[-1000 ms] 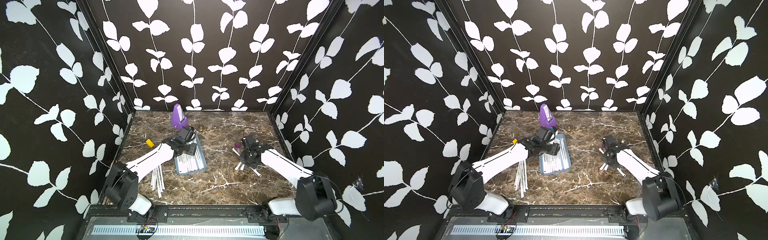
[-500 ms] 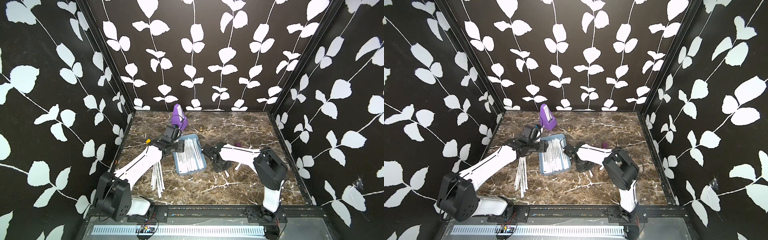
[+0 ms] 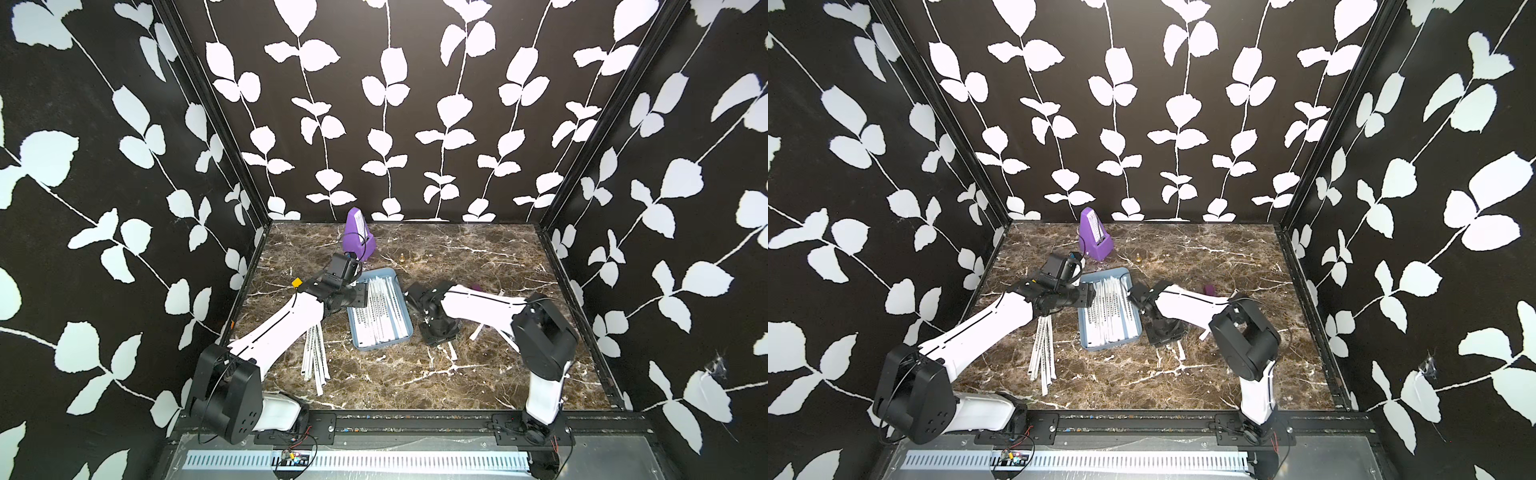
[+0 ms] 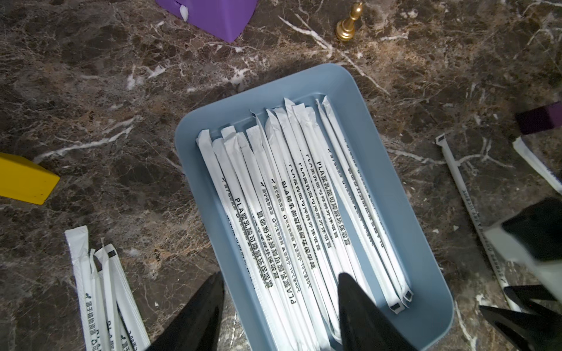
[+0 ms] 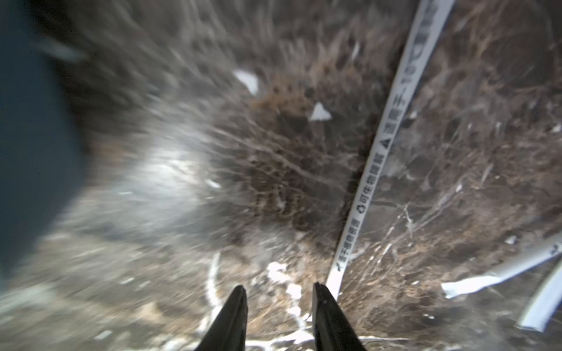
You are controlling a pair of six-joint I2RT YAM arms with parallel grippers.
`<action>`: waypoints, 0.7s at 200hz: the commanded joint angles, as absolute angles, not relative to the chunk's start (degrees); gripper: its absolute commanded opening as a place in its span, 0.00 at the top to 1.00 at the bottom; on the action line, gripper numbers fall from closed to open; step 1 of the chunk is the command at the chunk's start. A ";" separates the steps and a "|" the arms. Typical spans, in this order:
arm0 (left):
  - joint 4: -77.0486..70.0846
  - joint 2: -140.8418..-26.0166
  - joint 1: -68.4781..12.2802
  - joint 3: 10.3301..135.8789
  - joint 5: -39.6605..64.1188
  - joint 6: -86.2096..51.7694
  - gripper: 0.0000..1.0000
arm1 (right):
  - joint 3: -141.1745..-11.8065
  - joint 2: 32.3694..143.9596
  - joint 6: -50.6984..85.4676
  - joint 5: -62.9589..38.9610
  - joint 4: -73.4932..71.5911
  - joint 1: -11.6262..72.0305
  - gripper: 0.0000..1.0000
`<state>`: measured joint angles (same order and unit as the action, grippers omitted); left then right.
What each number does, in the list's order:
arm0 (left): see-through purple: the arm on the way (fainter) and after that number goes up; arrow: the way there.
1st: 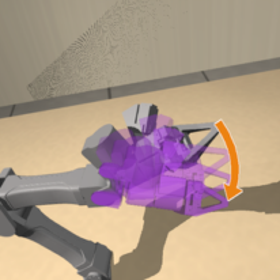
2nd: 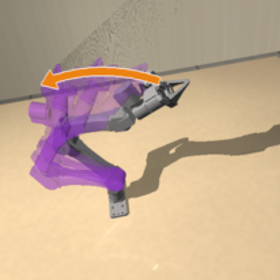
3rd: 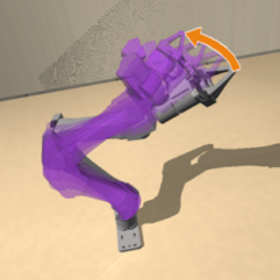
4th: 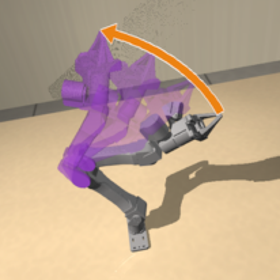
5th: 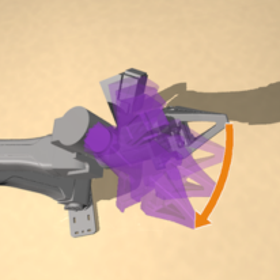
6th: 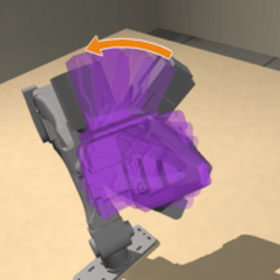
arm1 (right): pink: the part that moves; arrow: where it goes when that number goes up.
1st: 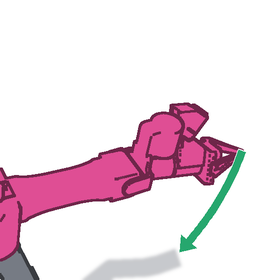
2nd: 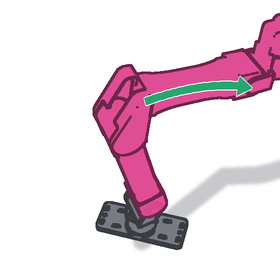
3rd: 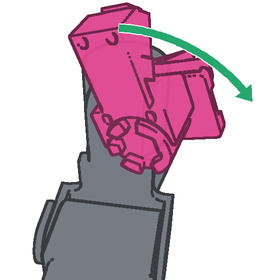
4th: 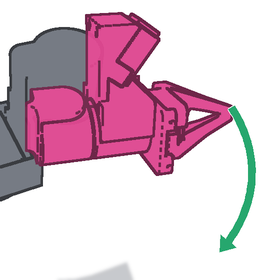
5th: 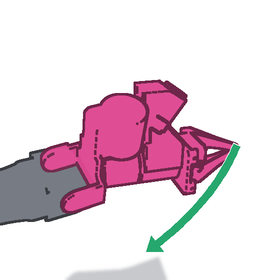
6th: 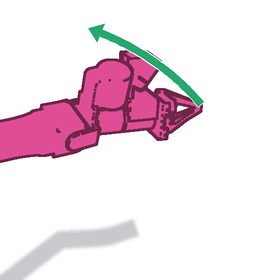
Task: Put the straws into the storage box
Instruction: Place the straw at the center of the board, then pick up the straw from the center of the board.
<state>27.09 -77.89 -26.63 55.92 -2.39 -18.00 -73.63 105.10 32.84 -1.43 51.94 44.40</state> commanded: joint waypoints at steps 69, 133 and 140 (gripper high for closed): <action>28.10 -76.74 -25.14 54.58 -1.85 -17.70 0.38 | -74.46 107.31 30.24 -3.05 48.67 36.29 0.66; 28.39 -76.92 -24.65 54.01 -1.65 -18.18 0.38 | -77.51 112.50 29.52 -0.49 48.72 37.19 0.85; 28.38 -76.92 -24.54 53.97 -1.67 -18.19 0.38 | -77.65 112.28 29.74 0.18 49.14 37.50 0.89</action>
<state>27.14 -77.84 -25.06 54.94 -2.13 -18.00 -75.46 111.31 29.85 -2.52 49.21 36.53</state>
